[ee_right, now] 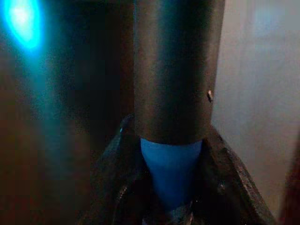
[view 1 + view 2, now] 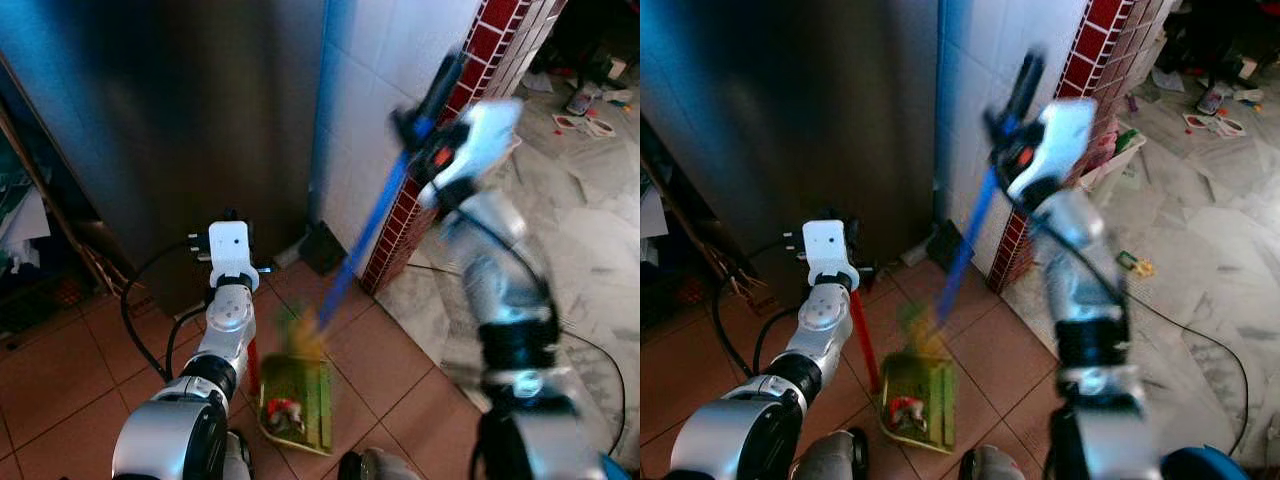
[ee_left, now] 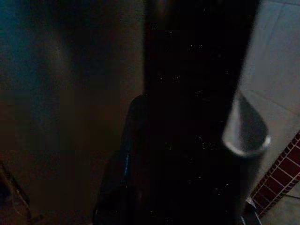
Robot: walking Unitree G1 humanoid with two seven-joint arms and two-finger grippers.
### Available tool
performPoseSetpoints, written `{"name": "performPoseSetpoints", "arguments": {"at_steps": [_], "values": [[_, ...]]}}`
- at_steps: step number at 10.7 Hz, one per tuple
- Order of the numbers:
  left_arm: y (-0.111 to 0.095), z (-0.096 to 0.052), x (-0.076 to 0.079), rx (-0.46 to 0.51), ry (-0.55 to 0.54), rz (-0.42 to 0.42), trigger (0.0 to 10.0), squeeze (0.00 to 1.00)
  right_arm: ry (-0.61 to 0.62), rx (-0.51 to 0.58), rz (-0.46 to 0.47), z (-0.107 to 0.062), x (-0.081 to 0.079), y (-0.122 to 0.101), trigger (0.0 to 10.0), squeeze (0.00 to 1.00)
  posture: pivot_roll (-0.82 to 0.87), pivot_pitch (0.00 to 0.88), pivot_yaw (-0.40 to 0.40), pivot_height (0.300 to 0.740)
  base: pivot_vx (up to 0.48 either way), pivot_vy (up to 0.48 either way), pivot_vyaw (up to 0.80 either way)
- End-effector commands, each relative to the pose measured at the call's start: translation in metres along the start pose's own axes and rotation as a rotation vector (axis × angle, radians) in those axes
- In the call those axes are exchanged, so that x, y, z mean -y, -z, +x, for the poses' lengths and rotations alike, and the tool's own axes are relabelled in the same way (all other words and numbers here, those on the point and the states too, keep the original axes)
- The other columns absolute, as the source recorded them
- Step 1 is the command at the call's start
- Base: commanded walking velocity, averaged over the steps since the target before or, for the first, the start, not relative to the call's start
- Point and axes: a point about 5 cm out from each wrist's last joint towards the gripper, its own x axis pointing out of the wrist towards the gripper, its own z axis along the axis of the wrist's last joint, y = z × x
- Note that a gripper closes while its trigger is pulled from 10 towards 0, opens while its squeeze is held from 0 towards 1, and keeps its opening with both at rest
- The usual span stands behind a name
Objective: Sweep floor
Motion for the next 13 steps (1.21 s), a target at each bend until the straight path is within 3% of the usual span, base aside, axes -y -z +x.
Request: {"name": "performPoseSetpoints", "arguments": {"at_steps": [1, 3, 5, 7, 8, 9, 10, 11, 13], "values": [[0.002, 0.0, 0.005, -0.021, 0.024, 0.021, 10.0, 0.0, 0.024, 0.083, -0.032, 0.004, 0.005, -0.017, 10.0, 0.0, -0.16, 0.06, -0.074, 0.74, 0.0, 0.0, 0.0], [0.002, 0.0, 0.006, -0.021, 0.021, 0.025, 10.0, 0.0, 0.086, 0.039, -0.274, -0.001, 0.02, -0.007, 10.0, 0.0, -0.16, 0.057, -0.075, 0.74, 0.0, 0.0, 0.0], [-0.001, 0.0, 0.002, 0.011, -0.024, 0.042, 10.0, 0.0, 0.193, -0.107, -0.403, -0.024, 0.036, 0.03, 10.0, 0.0, -0.16, 0.058, -0.079, 0.74, 0.0, 0.0, 0.0], [-0.003, 0.001, -0.002, 0.023, -0.049, 0.054, 10.0, 0.0, 0.225, -0.193, -0.353, -0.039, 0.035, 0.058, 10.0, 0.0, -0.15, 0.061, -0.078, 0.74, 0.0, 0.0, 0.0], [-0.004, 0.002, -0.004, 0.027, -0.053, 0.06, 10.0, 0.0, 0.263, -0.276, -0.262, -0.051, 0.03, 0.082, 10.0, 0.0, -0.15, 0.061, -0.075, 0.74, 0.0, 0.0, 0.0], [-0.004, 0.002, -0.004, 0.027, -0.055, 0.061, 10.0, 0.0, 0.263, -0.291, -0.218, -0.053, 0.024, 0.088, 10.0, 0.0, -0.15, 0.062, -0.073, 0.74, 0.0, 0.0, 0.0], [-0.004, 0.003, -0.005, 0.032, -0.056, 0.066, 10.0, 0.0, 0.25, -0.276, -0.11, -0.051, 0.012, 0.09, 10.0, 0.0, -0.14, 0.061, -0.069, 0.74, 0.0, 0.0, 0.0], [-0.006, 0.004, -0.007, 0.039, -0.06, 0.075, 10.0, 0.0, 0.213, -0.214, 0.064, -0.043, -0.006, 0.085, 10.0, 0.0, -0.14, 0.055, -0.063, 0.74, 0.0, 0.0, 0.0], [-0.008, 0.006, -0.011, 0.044, -0.067, 0.068, 10.0, 0.0, 0.188, -0.139, 0.227, -0.03, -0.015, 0.069, 10.0, 0.0, -0.14, 0.044, -0.053, 0.74, 0.0, 0.0, 0.0]]}}
